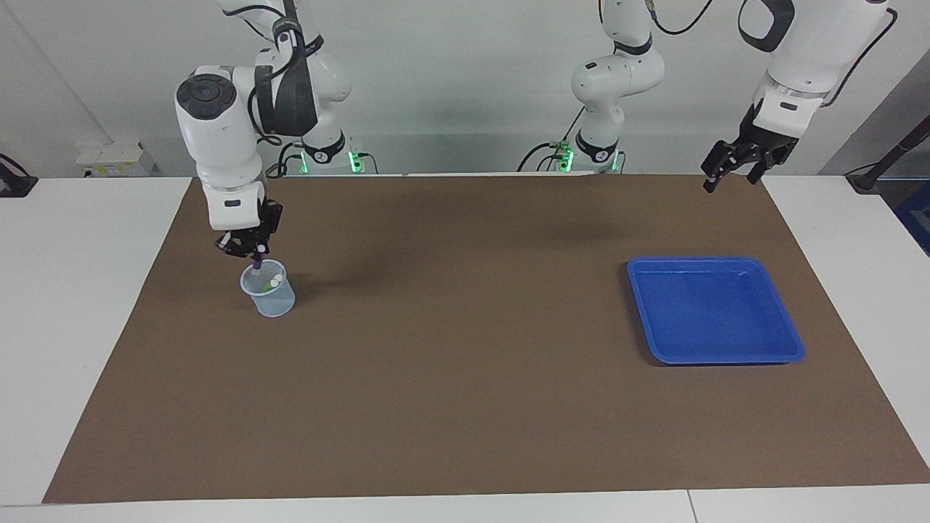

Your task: Transfer and insert pens with both arms

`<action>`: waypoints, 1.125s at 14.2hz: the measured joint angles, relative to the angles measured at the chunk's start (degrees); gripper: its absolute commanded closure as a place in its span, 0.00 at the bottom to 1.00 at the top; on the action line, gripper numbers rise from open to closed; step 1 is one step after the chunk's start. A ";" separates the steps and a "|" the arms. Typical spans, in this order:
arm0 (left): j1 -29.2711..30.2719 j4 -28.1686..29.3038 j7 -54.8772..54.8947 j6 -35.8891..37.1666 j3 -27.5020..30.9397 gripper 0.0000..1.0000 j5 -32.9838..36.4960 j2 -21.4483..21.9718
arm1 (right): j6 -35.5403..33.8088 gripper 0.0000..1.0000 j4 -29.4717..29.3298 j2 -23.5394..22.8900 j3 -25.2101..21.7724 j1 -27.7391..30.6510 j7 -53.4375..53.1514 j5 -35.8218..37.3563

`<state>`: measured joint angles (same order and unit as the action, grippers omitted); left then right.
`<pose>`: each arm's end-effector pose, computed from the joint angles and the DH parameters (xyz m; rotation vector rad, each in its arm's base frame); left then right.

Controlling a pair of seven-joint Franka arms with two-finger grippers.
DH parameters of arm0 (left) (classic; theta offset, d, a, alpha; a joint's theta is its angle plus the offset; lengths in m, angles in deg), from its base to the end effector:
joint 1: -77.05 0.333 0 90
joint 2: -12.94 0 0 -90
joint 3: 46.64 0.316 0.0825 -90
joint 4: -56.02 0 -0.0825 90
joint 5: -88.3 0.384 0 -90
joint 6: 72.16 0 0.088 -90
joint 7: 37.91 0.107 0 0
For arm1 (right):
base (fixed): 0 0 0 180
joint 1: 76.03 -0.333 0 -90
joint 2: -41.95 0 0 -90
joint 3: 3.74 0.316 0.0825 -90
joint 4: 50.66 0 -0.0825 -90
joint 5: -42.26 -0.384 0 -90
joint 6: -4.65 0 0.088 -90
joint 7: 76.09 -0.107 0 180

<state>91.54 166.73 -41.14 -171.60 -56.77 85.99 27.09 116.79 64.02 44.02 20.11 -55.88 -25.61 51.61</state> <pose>0.4875 0.0248 0.5931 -3.1291 -0.2232 -0.0731 0.5446 0.0264 0.4719 2.6204 1.4448 -0.1146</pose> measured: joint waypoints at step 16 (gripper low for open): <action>-15.01 -11.79 0.37 3.02 15.48 0.00 2.29 -8.58 | 6.18 0.00 6.06 0.61 0.11 1.99 0.02 -0.01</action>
<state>76.53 154.94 -40.77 -168.58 -41.30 88.28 18.50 122.97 70.07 44.62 20.23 -53.89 -25.59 51.60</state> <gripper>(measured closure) 0.000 0.044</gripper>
